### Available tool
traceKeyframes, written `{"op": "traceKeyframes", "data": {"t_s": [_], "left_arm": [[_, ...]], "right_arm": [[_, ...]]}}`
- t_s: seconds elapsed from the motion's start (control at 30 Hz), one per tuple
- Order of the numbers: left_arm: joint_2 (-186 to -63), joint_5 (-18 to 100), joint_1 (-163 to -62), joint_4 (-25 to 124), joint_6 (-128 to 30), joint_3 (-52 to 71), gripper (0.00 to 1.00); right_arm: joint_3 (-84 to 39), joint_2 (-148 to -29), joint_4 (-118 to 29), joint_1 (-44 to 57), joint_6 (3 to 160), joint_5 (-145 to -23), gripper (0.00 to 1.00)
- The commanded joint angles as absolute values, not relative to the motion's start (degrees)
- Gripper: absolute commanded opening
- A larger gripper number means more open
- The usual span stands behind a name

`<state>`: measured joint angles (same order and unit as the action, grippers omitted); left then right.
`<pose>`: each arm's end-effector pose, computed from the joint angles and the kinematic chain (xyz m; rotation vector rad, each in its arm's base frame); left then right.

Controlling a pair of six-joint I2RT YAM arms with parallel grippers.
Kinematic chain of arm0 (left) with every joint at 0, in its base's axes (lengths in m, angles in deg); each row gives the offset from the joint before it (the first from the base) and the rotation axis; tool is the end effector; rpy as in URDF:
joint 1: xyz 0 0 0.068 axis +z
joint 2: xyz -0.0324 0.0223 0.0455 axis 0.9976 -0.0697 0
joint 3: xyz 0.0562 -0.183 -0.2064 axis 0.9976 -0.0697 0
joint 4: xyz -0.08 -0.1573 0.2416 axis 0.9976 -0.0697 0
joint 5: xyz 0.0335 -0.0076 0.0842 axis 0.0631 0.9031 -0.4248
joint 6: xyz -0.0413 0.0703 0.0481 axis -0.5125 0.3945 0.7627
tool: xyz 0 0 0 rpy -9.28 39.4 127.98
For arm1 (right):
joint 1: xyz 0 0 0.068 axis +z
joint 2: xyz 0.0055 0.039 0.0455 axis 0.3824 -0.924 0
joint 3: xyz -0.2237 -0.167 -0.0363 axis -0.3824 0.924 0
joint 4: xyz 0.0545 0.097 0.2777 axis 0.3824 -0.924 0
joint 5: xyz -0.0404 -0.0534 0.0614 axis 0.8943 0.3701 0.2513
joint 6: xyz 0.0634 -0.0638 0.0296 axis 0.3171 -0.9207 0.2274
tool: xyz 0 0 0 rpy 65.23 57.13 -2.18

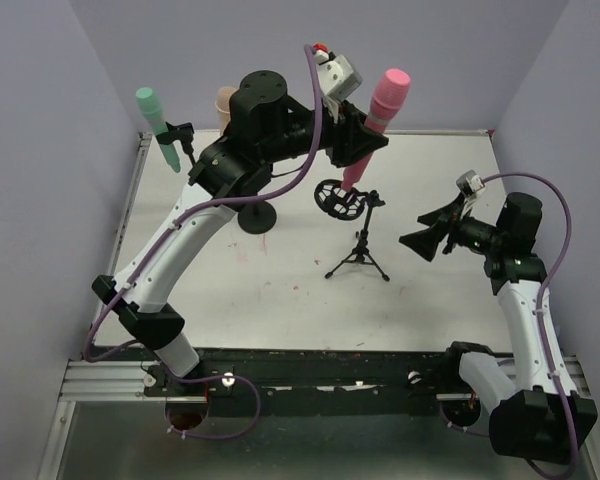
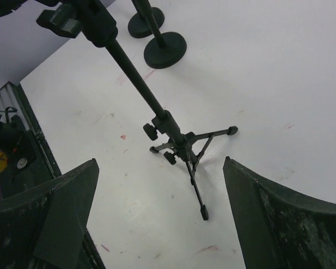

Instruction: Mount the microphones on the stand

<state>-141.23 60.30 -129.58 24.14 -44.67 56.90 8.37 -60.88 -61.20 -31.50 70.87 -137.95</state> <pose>0.2650 -0.3071 0.5841 0.8765 1.3317 -1.0550 0.2592 0.0351 0.2986 -0.5736 1.7889 0.9197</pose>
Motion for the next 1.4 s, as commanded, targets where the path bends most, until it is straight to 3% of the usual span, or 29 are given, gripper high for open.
{"op": "traceKeyframes", "data": {"t_s": [0.0,0.73,1.37], "left_arm": [[-143.15,61.52,-129.60,23.70,-43.55,60.57,0.01],[-139.91,61.78,-129.69,19.65,-41.71,52.85,0.00],[-133.14,61.34,-129.69,27.56,-40.74,35.35,0.04]], "right_arm": [[7.81,-58.89,-54.21,-31.62,69.81,-135.74,1.00],[9.31,-58.97,-53.15,-31.62,70.78,-134.68,1.00],[9.83,-59.41,-52.89,-31.71,70.51,-135.83,1.00]]}}
